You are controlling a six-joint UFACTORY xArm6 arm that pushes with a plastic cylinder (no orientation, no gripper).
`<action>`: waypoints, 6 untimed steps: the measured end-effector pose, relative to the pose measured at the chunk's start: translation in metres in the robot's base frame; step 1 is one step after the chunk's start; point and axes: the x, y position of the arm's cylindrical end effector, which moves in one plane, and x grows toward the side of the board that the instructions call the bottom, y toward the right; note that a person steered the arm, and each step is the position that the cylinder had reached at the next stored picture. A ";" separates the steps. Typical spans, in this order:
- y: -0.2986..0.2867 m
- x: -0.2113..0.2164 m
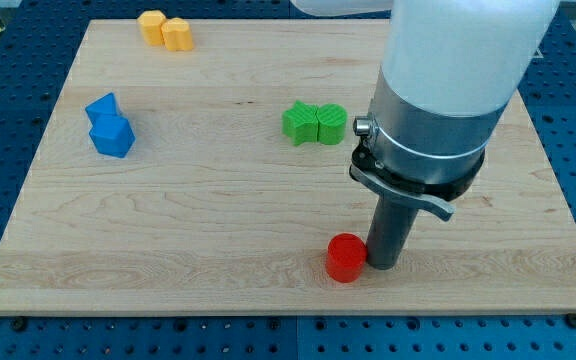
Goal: Push the red circle slightly towards the left
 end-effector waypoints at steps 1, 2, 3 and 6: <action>0.000 0.009; 0.000 0.010; 0.002 0.017; 0.001 0.003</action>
